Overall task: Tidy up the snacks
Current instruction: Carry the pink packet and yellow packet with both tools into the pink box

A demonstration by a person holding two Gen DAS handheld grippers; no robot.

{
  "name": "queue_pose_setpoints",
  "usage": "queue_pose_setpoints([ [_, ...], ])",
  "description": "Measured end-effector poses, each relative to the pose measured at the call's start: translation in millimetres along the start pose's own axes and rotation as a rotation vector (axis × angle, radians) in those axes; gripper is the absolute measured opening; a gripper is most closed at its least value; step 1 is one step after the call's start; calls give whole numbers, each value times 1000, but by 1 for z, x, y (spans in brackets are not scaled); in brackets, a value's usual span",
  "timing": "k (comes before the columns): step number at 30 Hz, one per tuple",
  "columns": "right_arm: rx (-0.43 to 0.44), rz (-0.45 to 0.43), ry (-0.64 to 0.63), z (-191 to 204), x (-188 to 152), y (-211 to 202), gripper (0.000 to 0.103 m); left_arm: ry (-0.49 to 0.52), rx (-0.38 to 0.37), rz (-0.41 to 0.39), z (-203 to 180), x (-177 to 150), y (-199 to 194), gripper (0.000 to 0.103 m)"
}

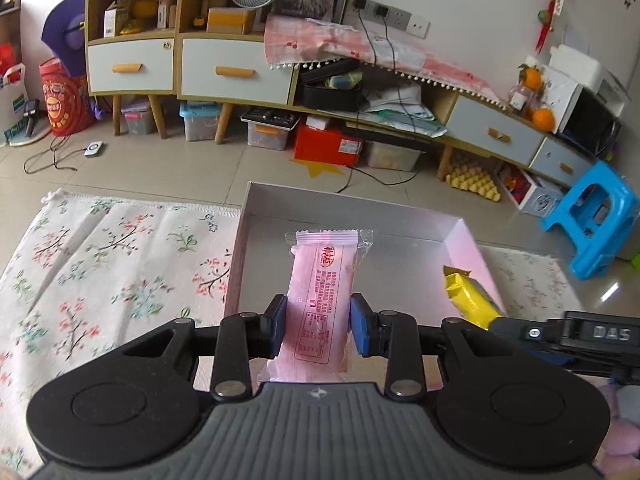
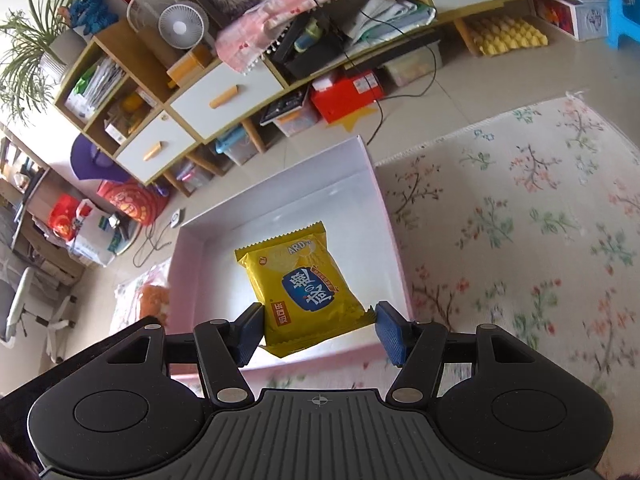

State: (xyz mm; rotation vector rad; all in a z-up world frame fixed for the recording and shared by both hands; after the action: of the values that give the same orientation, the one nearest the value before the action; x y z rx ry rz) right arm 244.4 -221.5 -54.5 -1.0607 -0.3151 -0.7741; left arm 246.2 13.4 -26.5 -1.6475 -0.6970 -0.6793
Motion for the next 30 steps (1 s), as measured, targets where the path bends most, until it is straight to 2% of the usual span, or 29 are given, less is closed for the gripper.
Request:
queue_pose_setpoints([
  [6, -11, -18, -55, -2, 3, 17, 60, 63, 39, -8, -2, -2, 16, 30],
  [12, -42, -17, -142, 2, 0, 26, 60, 119, 90, 48, -1, -14, 21, 30],
  [18, -83, -35, -243, 13, -8, 29, 60, 146, 96, 68, -4, -21, 14, 30],
  [23, -105, -13, -323, 25, -18, 36, 60, 126, 98, 101, -4, -25, 11, 30],
  [30, -194, 36, -389, 30, -27, 42, 60, 70, 103, 179, -3, -24, 14, 30],
])
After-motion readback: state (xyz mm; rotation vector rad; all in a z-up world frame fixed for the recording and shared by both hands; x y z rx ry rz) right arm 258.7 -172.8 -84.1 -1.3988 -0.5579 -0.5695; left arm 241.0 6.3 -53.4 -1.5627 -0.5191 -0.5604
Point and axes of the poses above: each gripper's, at about its wrist camera, not at the fingertips, and y roughly the way its jaws point, z to its left, x to its top, the point moved 3 cm from there along y, roughly the way its jaws point, and after that the axes turned 4 degrees about -z, right-handed, at the moved point
